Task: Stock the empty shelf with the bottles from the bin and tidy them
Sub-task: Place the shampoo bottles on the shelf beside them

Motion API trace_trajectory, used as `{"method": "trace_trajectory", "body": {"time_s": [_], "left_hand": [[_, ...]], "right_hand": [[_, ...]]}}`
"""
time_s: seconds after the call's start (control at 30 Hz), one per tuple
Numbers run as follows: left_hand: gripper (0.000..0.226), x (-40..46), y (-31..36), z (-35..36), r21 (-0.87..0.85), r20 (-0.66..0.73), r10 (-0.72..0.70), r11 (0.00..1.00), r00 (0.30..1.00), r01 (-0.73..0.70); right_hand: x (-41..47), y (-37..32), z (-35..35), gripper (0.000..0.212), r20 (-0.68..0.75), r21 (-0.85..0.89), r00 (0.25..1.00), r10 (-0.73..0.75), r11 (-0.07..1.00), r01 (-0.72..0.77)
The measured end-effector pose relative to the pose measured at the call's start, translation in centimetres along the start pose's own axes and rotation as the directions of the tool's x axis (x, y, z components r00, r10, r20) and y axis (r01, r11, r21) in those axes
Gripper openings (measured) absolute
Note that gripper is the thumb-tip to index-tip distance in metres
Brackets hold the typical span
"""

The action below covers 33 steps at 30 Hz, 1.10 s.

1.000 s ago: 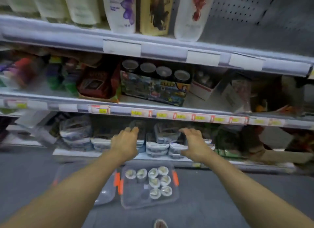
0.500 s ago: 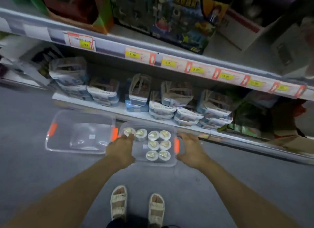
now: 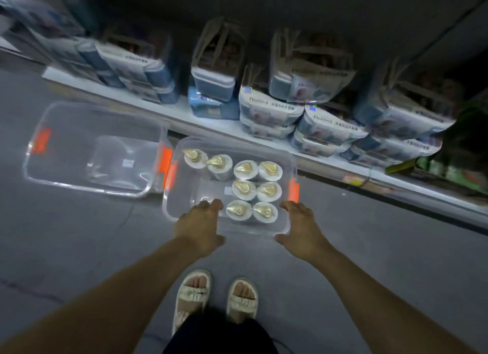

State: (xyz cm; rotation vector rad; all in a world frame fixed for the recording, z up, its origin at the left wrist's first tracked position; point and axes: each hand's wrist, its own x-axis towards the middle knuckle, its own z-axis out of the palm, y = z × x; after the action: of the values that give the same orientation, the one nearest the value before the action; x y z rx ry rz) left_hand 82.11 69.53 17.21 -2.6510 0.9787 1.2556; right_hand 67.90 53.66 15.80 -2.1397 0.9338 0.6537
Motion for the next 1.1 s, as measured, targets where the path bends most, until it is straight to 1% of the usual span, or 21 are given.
{"method": "trace_trajectory", "body": {"time_s": [0.2,0.3,0.43,0.5,0.6,0.73,0.83,1.0,1.1], "left_hand": [[0.07,8.1,-1.5,6.7,0.023,-0.028,0.044,0.999,0.999,-0.043],[0.07,11.4,-2.1,9.5,0.008,-0.055,0.074,0.997,0.996,-0.073],[0.068,14.6,-2.9,12.7,-0.028,-0.109,0.113,0.993,0.988,-0.117],[0.059,15.6,-3.0,13.9,-0.063,-0.155,0.134,0.987,0.979,-0.145],[0.043,16.7,-3.0,15.2,-0.114,-0.25,0.158,0.975,0.955,-0.191],[0.037,17.5,-3.2,16.2,-0.139,-0.338,0.171,0.963,0.926,-0.229],[0.036,17.9,-3.4,16.6,-0.157,-0.363,0.203,0.949,0.91,-0.274],[0.035,18.2,-3.7,16.8,-0.272,-0.375,0.226,0.9,0.899,-0.34],[0.034,18.5,-3.7,16.9,-0.297,-0.38,0.264,0.873,0.886,-0.387]], "right_hand": [[6.6,4.3,6.6,0.071,-0.045,0.059,0.999,0.001,0.998,0.001],[9.6,5.9,9.5,0.07,-0.083,0.054,0.997,-0.005,0.999,0.01],[12.5,7.4,12.4,0.059,-0.132,0.035,0.991,-0.028,0.999,0.033],[13.5,7.8,13.5,0.055,-0.181,0.063,0.983,-0.014,0.998,0.026],[14.4,8.2,14.5,0.046,-0.263,0.082,0.965,-0.008,0.996,0.031],[15.1,8.7,15.0,0.041,-0.311,0.014,0.948,-0.073,0.997,0.081],[15.4,8.9,15.0,0.039,-0.312,-0.008,0.944,-0.108,0.994,0.111],[15.7,9.1,14.7,0.038,-0.332,-0.004,0.935,-0.124,0.992,0.13],[15.6,9.2,14.6,0.036,-0.327,-0.062,0.932,-0.154,0.988,0.142]]}}
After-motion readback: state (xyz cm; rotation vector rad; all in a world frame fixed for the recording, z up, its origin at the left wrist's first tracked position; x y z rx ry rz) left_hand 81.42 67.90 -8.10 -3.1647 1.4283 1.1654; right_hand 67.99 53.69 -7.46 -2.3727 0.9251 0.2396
